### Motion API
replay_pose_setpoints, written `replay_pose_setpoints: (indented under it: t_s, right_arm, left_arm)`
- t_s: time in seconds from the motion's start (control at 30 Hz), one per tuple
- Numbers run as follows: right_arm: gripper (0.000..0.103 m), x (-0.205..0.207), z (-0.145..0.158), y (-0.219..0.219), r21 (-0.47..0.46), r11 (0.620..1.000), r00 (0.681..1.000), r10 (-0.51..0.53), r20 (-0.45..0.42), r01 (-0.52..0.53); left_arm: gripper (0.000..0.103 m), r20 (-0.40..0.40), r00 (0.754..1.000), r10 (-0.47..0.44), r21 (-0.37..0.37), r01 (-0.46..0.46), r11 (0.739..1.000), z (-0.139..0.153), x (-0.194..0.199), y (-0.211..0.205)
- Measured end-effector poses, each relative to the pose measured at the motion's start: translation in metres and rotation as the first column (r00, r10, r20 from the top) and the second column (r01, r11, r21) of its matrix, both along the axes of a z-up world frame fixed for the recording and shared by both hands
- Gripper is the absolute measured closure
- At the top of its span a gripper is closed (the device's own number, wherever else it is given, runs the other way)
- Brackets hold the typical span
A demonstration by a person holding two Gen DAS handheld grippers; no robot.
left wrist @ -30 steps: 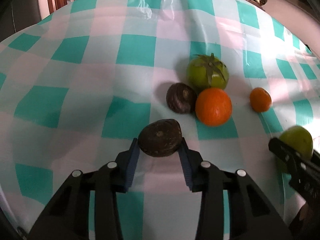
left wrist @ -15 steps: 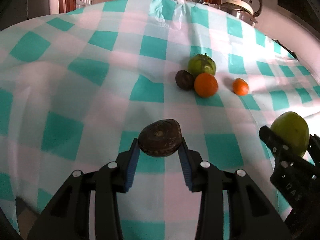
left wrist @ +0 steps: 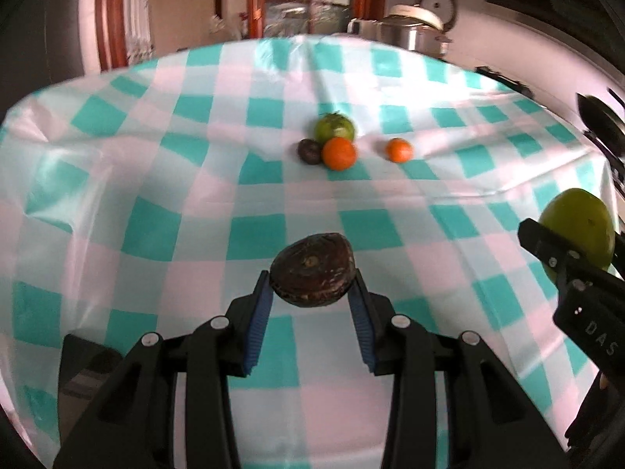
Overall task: Organize fruits
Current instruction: 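Carry the green citrus and dark fruit to the white bin and release both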
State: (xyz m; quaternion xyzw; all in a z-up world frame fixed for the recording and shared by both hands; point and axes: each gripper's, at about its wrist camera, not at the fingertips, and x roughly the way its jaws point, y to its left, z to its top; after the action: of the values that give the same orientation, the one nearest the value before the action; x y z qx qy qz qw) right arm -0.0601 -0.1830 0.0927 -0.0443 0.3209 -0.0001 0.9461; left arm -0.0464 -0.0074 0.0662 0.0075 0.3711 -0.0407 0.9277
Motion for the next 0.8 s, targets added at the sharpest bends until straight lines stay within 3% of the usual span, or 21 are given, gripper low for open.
replay_pose_setpoints:
  t_s: [0.27,0.37,0.43,0.53,0.63,0.7,0.73,0.77,0.8]
  right_arm:
    - [0.042,-0.076,0.015,-0.034,-0.026,0.999,0.998,-0.045,0.052,0.046]
    - [0.042,-0.119,0.010,-0.063,-0.030,0.998,0.997,-0.059,0.052,0.061]
    - [0.042,-0.150,0.001,-0.095,-0.009,0.996,0.996,-0.087,0.024,0.087]
    - [0.042,-0.190,-0.013,-0.146,0.048,0.989,0.990,-0.142,-0.023,0.143]
    - [0.042,-0.237,-0.038,-0.215,0.159,0.963,0.973,-0.202,-0.111,0.218]
    - [0.042,-0.257,-0.059,-0.251,0.188,0.940,0.951,-0.253,-0.180,0.286]
    - [0.042,-0.264,-0.069,-0.265,0.195,0.927,0.937,-0.281,-0.210,0.321]
    - [0.042,-0.271,-0.083,-0.285,0.205,0.906,0.915,-0.315,-0.253,0.369]
    - [0.042,-0.276,-0.095,-0.299,0.213,0.892,0.897,-0.333,-0.290,0.400]
  left_arm:
    - [0.063,0.039,0.987,-0.158,0.040,0.156,0.987,0.022,-0.055,-0.056]
    - [0.063,0.033,0.962,-0.270,0.051,0.268,0.962,0.021,-0.080,-0.092]
    - [0.063,0.016,0.926,-0.377,0.041,0.376,0.926,0.018,-0.098,-0.122]
    - [0.063,-0.048,0.840,-0.541,-0.032,0.540,0.841,0.009,-0.122,-0.167]
    - [0.063,-0.098,0.721,-0.686,-0.076,0.682,0.728,-0.004,-0.147,-0.215]
    - [0.063,-0.126,0.608,-0.784,-0.094,0.780,0.619,-0.015,-0.170,-0.250]
    - [0.063,-0.139,0.565,-0.813,-0.102,0.809,0.579,-0.021,-0.179,-0.263]
    - [0.063,-0.161,0.505,-0.848,-0.116,0.844,0.524,-0.030,-0.189,-0.281]
    - [0.063,-0.178,0.466,-0.867,-0.128,0.863,0.490,-0.038,-0.197,-0.291]
